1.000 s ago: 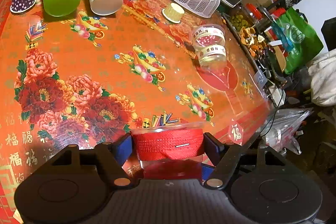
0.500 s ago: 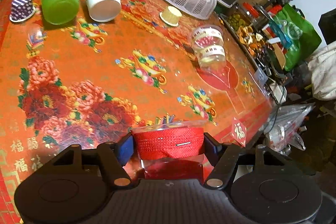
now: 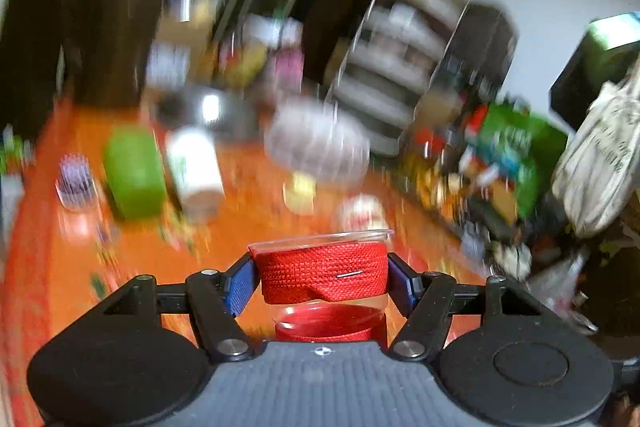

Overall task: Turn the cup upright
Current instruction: 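Open the right gripper and rotate the cup upright with the left gripper, then lower the upright cup onto the tablecloth and open the left gripper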

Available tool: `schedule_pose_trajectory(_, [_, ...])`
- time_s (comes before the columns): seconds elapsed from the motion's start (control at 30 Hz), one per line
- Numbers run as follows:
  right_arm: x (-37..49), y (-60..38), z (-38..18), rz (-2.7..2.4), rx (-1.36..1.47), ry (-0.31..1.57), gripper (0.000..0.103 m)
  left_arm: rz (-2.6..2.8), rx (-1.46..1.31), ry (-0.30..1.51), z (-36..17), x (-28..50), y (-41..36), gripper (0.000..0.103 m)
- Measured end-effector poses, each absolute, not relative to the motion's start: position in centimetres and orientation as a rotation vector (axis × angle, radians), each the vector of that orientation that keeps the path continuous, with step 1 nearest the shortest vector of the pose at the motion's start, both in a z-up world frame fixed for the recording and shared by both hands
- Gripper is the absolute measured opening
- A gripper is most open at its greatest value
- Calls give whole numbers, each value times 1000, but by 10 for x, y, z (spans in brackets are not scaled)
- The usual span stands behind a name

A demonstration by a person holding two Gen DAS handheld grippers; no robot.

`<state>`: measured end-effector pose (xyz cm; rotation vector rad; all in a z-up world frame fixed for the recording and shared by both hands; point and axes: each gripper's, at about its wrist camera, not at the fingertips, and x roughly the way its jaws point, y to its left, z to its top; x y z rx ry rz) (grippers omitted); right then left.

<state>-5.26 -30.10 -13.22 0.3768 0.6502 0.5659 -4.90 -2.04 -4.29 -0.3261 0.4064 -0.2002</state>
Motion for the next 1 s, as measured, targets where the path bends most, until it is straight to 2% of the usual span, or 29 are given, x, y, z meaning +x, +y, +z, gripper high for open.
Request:
schedule_pose_trajectory(0.07, [-53,-303,-139,587,407,634,102,-94,-249,170,-54,-80,-29,72])
schedule_pose_trajectory(0.13, [-54,-308,-148,599,434,608,102,29,-168,89,-77,-95,-44,72])
schedule_pose_trajectory(0.33, [-64,-310,-168,560,428,534,102,94,-69,111,-116,-89,-74,71])
schedule_pose_trajectory(0.5, [-77,-315,-170,498,400,458,102,127,-13,149,-124,-81,-89,70])
schedule_pose_trajectory(0.77, [-83,-317,-174,494,400,461,102,122,60,153,-130,-92,-101,70])
schedule_pose_trajectory(0.93, [-83,-312,-171,510,396,457,102,75,78,170,-129,-99,-97,72])
schedule_pose_trajectory(1.0, [-85,-306,-169,525,382,455,102,56,87,185,-129,-99,-94,77])
